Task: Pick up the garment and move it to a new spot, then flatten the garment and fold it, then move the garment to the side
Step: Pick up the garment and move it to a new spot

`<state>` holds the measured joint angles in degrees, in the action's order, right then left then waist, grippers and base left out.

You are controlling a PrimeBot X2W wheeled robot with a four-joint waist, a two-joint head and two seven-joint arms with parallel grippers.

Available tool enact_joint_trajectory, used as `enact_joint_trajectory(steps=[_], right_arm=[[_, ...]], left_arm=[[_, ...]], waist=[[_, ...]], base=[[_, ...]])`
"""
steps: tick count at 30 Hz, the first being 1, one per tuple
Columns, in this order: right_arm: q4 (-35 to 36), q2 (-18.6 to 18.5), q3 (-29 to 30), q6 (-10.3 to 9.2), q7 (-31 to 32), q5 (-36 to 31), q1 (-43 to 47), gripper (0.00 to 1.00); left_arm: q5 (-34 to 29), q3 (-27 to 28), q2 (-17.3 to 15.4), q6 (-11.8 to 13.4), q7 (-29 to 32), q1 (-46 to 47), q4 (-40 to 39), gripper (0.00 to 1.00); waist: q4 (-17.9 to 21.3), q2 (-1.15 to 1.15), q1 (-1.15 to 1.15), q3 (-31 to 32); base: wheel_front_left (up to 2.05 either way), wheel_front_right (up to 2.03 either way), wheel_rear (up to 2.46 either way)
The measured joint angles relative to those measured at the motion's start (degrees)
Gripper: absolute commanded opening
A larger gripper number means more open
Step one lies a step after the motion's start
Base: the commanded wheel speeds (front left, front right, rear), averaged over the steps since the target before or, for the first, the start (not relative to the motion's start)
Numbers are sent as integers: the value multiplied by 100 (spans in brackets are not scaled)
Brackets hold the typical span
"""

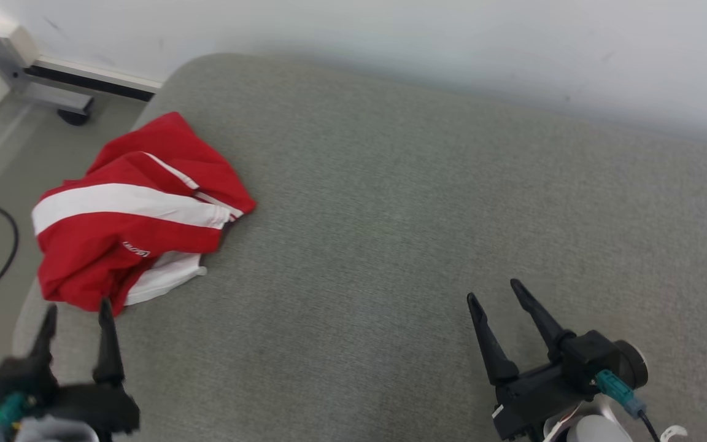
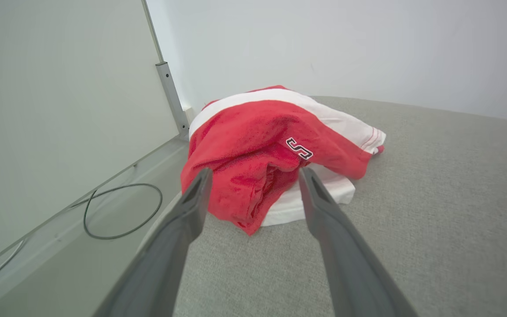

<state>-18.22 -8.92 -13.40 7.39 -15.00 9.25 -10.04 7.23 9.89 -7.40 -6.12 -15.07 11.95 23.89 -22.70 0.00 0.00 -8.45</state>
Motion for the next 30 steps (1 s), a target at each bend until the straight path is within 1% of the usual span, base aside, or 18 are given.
enact_joint_trajectory(steps=[4, 9, 14, 19, 22, 26, 27, 28, 30], right_arm=[[45, -142, -67, 0, 0, 37, -107, 100], [56, -219, -145, 0, 0, 84, -190, 100], [54, -275, -220, 0, 0, 126, -202, 100], [25, -321, -240, 0, 0, 178, -279, 100], [20, -321, -254, 0, 0, 196, -291, 100], [-14, -318, -252, 0, 0, 225, -298, 100], [-31, -310, -256, 0, 0, 226, -298, 100], [-46, -301, -260, 0, 0, 226, -298, 100], [-69, -281, -275, 0, 0, 226, -298, 100]], left_arm=[[-16, -38, -392, -84, 1, 681, 435, 100], [-63, -214, -784, -101, 4, 1431, 1101, 100], [-38, -323, -1157, -103, 241, 2104, 1825, 100], [11, -379, -1296, -112, 605, 2521, 2509, 100], [16, -381, -1319, 46, 845, 2649, 2813, 100], [24, -405, -1319, 121, 1072, 2759, 3088, 100], [26, -414, -1312, 144, 1112, 2764, 3147, 73], [30, -414, -1304, 171, 1123, 2772, 3192, 0], [63, -398, -1301, 216, 1168, 2792, 3278, 0]], waist=[[187, 0, 0, -182], [446, 0, 0, -375], [674, 0, 1, -562], [864, 1, 1, -713], [954, 0, -1, -763], [1013, 0, 0, -784], [1017, 1, 0, -777], [1019, 0, 0, -766], [1025, 0, -1, -741]], base=[[0, 0, 0], [0, 0, 0], [0, 0, 0], [0, 0, 0], [0, 0, 0], [0, 0, 0], [0, 0, 0], [0, 0, 0], [0, 0, 0]])
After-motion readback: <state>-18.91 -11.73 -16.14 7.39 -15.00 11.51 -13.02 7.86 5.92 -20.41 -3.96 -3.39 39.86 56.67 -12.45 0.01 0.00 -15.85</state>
